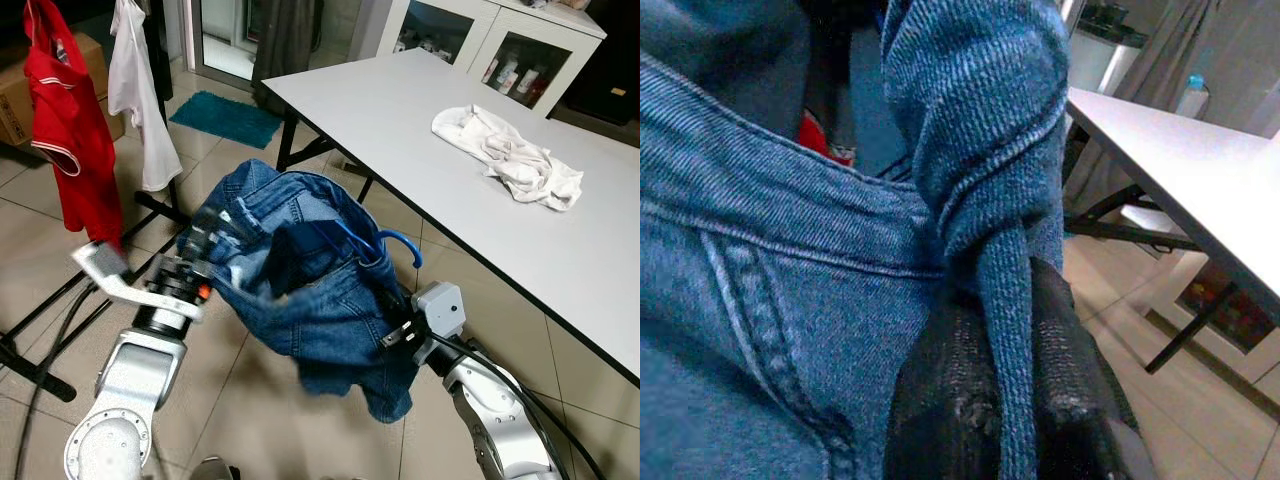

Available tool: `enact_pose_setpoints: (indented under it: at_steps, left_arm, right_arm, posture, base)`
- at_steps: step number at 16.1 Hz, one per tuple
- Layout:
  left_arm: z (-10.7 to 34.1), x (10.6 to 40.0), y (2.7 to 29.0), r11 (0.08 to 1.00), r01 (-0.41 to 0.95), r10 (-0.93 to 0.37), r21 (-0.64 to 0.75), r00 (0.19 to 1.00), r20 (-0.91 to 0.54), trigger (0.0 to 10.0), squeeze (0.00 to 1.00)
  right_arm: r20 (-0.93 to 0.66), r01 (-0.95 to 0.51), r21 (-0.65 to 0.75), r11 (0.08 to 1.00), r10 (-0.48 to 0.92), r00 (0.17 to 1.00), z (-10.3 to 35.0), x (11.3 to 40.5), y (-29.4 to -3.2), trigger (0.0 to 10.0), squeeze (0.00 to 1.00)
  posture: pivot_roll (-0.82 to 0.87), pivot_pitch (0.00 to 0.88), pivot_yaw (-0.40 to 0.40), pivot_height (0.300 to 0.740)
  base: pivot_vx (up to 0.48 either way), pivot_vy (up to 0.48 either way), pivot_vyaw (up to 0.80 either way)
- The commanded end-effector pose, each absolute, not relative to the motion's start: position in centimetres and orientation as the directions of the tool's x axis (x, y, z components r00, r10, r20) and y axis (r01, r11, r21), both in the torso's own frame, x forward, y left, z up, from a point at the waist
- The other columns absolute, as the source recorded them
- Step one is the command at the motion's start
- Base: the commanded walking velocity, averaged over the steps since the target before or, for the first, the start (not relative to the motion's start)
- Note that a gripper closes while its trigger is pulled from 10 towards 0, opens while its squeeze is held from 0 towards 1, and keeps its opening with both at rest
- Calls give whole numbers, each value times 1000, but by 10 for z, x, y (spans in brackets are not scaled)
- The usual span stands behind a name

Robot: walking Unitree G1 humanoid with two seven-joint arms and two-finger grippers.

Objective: Hang hanger

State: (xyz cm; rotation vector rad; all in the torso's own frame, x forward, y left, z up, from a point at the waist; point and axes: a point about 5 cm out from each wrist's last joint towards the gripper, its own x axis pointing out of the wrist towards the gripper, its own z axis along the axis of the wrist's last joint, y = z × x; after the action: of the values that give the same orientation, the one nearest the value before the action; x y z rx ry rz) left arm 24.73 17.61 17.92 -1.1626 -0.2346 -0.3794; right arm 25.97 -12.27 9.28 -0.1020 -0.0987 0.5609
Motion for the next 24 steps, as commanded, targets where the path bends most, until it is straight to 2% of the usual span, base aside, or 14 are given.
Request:
enact_pose_setpoints:
  at_steps: [1,5,6,8,9,13,14,16,20,23,24]
  left_arm:
    - [178,249,183,279,394,-111,-876,919,378,0,0]
    - [180,247,181,311,434,-166,-845,901,402,0,0]
    - [179,248,180,349,419,-182,-838,908,378,0,1000]
    - [175,250,176,422,404,-217,-812,914,342,0,1000]
    - [174,249,167,461,430,-280,-776,900,332,10000,1000]
    - [177,247,151,642,518,-436,-565,853,287,10000,1000]
    - [183,249,151,698,544,-464,-466,839,285,10000,1000]
    - [193,250,151,749,597,-527,-288,799,289,10000,1000]
    - [196,249,147,773,626,-591,-103,770,242,10000,1000]
    - [190,249,148,776,630,-615,-24,765,191,10000,1000]
    - [186,248,150,771,635,-634,45,759,148,10000,1000]
  right_arm:
    - [85,-502,-137,854,515,853,97,261,-131,0,0]
    - [85,-496,-137,857,510,856,97,260,-131,0,0]
    - [85,-494,-137,858,507,857,97,260,-131,0,0]
    - [86,-490,-136,861,503,860,96,259,-132,0,0]
    - [86,-485,-135,864,498,863,95,258,-132,0,0]
    - [88,-478,-133,868,490,867,95,257,-132,0,0]
    - [88,-475,-133,870,487,869,95,257,-133,0,0]
    - [87,-473,-133,871,485,870,95,256,-134,0,0]
    - [87,-474,-135,870,487,869,95,258,-134,0,0]
    - [86,-475,-134,869,488,868,95,258,-134,0,0]
    - [85,-476,-134,869,488,869,95,258,-134,0,0]
  posture:
    - [136,104,-157,740]
    - [128,104,-152,740]
    - [124,102,-148,740]
    - [120,100,-145,740]
    - [115,98,-141,740]
    - [108,98,-138,740]
    - [107,98,-139,740]
    - [108,99,-141,740]
    - [114,99,-141,740]
    - [116,100,-142,740]
    - [116,101,-142,740]
  base:
    - [0,0,0]
    - [0,0,0]
    - [0,0,0]
    - [0,0,0]
    - [0,0,0]
    - [0,0,0]
    - [0,0,0]
    - [0,0,0]
    - [0,0,0]
    - [0,0,0]
    - [0,0,0]
